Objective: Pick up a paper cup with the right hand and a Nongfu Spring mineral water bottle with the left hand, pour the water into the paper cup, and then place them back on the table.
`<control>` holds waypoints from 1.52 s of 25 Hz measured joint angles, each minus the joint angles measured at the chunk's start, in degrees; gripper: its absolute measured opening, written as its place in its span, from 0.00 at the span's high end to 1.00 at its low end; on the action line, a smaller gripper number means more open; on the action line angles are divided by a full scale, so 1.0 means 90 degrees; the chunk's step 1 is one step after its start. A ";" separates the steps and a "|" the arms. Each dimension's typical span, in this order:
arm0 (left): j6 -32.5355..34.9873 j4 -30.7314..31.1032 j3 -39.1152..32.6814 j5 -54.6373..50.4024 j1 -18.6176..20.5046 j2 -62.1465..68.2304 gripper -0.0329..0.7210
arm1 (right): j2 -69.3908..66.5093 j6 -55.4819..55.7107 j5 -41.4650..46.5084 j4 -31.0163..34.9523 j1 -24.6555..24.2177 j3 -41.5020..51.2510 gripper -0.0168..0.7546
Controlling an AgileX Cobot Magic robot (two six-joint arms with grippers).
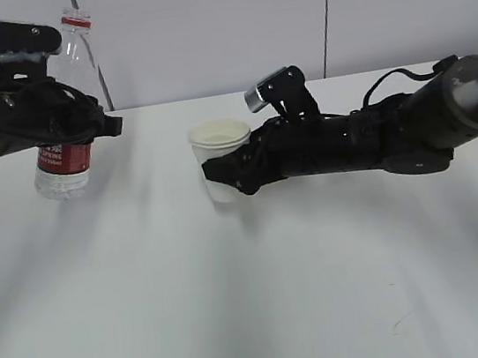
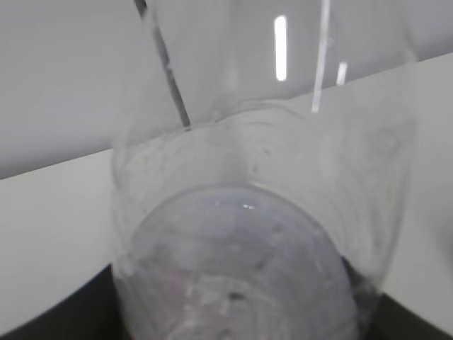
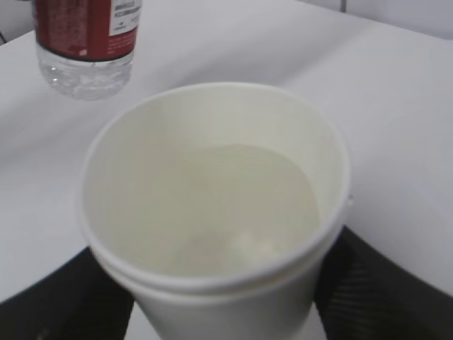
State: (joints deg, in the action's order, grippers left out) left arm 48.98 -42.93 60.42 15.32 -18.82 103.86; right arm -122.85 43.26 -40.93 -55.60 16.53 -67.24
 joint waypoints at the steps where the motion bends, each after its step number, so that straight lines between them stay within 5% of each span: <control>1: -0.0008 -0.0006 0.0000 0.0009 0.0000 0.0000 0.44 | 0.0000 -0.0084 0.0068 0.0201 0.0000 0.0000 0.30; 20: -0.0158 -0.0014 0.0000 0.0290 0.0000 0.0085 0.44 | 0.0000 -0.2539 0.1025 0.3910 -0.0334 0.0000 0.30; 27: -0.0300 -0.0025 0.0000 0.0366 0.0000 0.0085 0.44 | 0.0000 -0.2772 0.0943 0.4204 -0.0845 0.0000 0.30; 38: -0.0463 -0.0030 0.0000 0.0395 0.0000 0.0085 0.44 | -0.0527 -0.3543 0.0108 0.4420 -0.0919 0.0000 0.30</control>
State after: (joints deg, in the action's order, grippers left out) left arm 44.81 -43.20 60.42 18.88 -18.82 104.62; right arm -127.59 11.37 -39.96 -15.83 8.26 -67.24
